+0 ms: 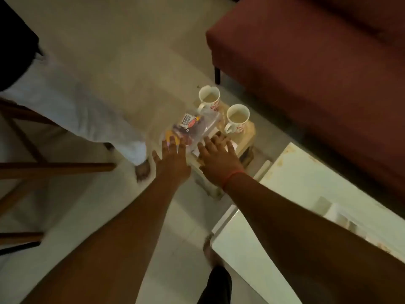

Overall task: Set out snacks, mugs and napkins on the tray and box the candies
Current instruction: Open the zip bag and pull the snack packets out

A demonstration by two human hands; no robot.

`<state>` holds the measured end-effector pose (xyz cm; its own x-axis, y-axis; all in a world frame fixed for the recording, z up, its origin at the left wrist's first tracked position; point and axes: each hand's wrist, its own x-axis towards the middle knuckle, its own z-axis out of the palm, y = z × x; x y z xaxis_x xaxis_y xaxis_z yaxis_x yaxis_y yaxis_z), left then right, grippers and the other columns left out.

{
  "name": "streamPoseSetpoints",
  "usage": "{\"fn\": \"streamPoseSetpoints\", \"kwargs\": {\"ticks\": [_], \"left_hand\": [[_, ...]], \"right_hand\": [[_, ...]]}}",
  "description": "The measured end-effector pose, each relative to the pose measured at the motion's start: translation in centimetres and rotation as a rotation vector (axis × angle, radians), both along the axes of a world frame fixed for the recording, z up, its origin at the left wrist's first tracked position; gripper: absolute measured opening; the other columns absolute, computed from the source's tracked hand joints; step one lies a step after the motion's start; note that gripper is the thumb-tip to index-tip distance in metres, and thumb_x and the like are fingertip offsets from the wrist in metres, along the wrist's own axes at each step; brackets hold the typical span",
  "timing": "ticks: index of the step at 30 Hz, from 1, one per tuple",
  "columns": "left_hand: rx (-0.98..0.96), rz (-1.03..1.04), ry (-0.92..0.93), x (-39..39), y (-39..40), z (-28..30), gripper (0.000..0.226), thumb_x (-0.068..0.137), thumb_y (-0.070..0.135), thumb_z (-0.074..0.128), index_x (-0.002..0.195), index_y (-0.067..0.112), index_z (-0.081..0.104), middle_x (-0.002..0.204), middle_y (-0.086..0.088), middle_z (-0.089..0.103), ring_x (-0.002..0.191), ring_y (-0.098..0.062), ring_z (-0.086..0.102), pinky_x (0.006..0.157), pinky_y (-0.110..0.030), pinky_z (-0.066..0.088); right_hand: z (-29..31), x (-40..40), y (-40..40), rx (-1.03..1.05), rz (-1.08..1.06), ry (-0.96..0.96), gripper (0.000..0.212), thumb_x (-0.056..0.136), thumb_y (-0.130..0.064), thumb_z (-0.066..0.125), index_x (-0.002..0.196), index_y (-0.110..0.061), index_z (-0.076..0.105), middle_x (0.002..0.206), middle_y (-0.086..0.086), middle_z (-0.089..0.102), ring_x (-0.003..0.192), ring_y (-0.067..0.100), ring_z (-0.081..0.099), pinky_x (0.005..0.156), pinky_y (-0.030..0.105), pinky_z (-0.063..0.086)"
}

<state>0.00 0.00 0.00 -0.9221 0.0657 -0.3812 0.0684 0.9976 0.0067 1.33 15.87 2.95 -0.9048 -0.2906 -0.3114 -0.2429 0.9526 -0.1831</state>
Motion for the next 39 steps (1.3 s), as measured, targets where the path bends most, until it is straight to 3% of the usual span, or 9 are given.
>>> {"fn": "streamPoseSetpoints", "kwargs": {"ticks": [6, 12, 18, 21, 27, 30, 33, 37, 39], "left_hand": [[0.080, 0.155, -0.025, -3.7, -1.0, -6.6, 0.096, 0.087, 0.047, 0.062, 0.156, 0.023, -0.001, 0.165, -0.014, -0.004, 0.151, -0.038, 0.002, 0.114, -0.064, 0.021], [0.054, 0.114, 0.097, -5.5, -1.5, -8.7, 0.063, 0.100, 0.026, 0.045, 0.154, 0.009, 0.018, 0.159, -0.014, 0.026, 0.145, -0.031, 0.027, 0.115, -0.049, 0.029], [0.164, 0.120, 0.293, -5.9, -2.7, -6.6, 0.028, 0.099, 0.012, 0.043, 0.123, 0.009, 0.058, 0.119, -0.014, 0.065, 0.110, -0.033, 0.061, 0.091, -0.044, 0.049], [0.263, 0.277, 0.332, -5.6, -3.5, -4.4, 0.028, 0.101, 0.024, 0.040, 0.103, 0.009, 0.064, 0.104, -0.015, 0.069, 0.096, -0.036, 0.064, 0.073, -0.037, 0.044], [0.251, 0.510, 0.372, -2.8, -4.5, 1.7, 0.022, 0.098, 0.017, 0.051, 0.109, 0.003, 0.064, 0.112, -0.021, 0.068, 0.103, -0.039, 0.064, 0.084, -0.041, 0.050], [0.368, 0.602, 0.435, 0.4, -3.7, 5.9, 0.022, 0.093, 0.009, 0.050, 0.106, 0.000, 0.065, 0.109, -0.024, 0.068, 0.103, -0.042, 0.063, 0.081, -0.040, 0.048], [0.504, 0.670, 0.440, 4.4, -1.4, 9.6, 0.024, 0.089, 0.002, 0.047, 0.105, 0.000, 0.065, 0.108, -0.024, 0.068, 0.103, -0.041, 0.063, 0.079, -0.033, 0.042], [0.744, 0.701, 0.328, 12.0, 4.3, 12.7, 0.022, 0.093, 0.003, 0.049, 0.106, -0.002, 0.066, 0.110, -0.025, 0.067, 0.106, -0.039, 0.062, 0.085, -0.033, 0.044], [0.896, 0.726, 0.194, 16.7, 8.5, 13.5, 0.021, 0.093, 0.000, 0.051, 0.107, -0.005, 0.065, 0.110, -0.028, 0.067, 0.106, -0.043, 0.062, 0.094, -0.045, 0.051]], "right_hand": [[-4.4, -6.4, -5.1, 0.103, 0.219, 0.083, 0.059, 0.102, -0.025, 0.032, 0.157, -0.013, 0.014, 0.165, 0.014, 0.009, 0.152, 0.037, 0.006, 0.121, 0.058, 0.007], [-7.0, -8.3, -6.9, 0.151, 0.261, 0.059, 0.054, 0.106, -0.025, 0.027, 0.156, -0.009, 0.015, 0.164, 0.017, 0.016, 0.152, 0.036, 0.010, 0.122, 0.054, 0.007], [-6.8, -8.2, -7.1, 0.076, 0.235, 0.102, 0.056, 0.103, -0.022, 0.038, 0.154, -0.009, 0.021, 0.163, 0.018, 0.018, 0.150, 0.037, 0.016, 0.122, 0.052, 0.012], [-5.5, -7.7, -6.9, 0.078, 0.286, 0.160, 0.060, 0.102, -0.025, 0.043, 0.155, -0.009, 0.018, 0.164, 0.017, 0.016, 0.151, 0.036, 0.015, 0.122, 0.052, 0.014], [0.1, -5.1, -5.1, -0.064, 0.299, 0.352, 0.063, 0.100, -0.020, 0.047, 0.156, -0.012, 0.019, 0.164, 0.013, 0.018, 0.151, 0.033, 0.016, 0.122, 0.052, 0.016], [3.7, -1.5, -2.5, -0.197, 0.162, 0.367, 0.066, 0.098, -0.016, 0.050, 0.156, -0.012, 0.019, 0.164, 0.012, 0.020, 0.151, 0.031, 0.018, 0.122, 0.050, 0.020], [7.1, 3.5, 1.0, -0.471, -0.193, 0.237, 0.064, 0.094, -0.024, 0.057, 0.152, -0.012, 0.031, 0.157, 0.013, 0.034, 0.145, 0.031, 0.032, 0.119, 0.047, 0.029], [11.3, 11.7, 7.7, -0.725, -0.598, -0.091, 0.057, 0.098, -0.034, 0.054, 0.147, -0.010, 0.037, 0.150, 0.013, 0.041, 0.137, 0.031, 0.040, 0.112, 0.041, 0.034], [13.0, 16.8, 11.8, -0.757, -0.686, -0.166, 0.051, 0.099, -0.036, 0.051, 0.142, -0.008, 0.044, 0.145, 0.016, 0.048, 0.131, 0.033, 0.046, 0.107, 0.041, 0.037]]}}
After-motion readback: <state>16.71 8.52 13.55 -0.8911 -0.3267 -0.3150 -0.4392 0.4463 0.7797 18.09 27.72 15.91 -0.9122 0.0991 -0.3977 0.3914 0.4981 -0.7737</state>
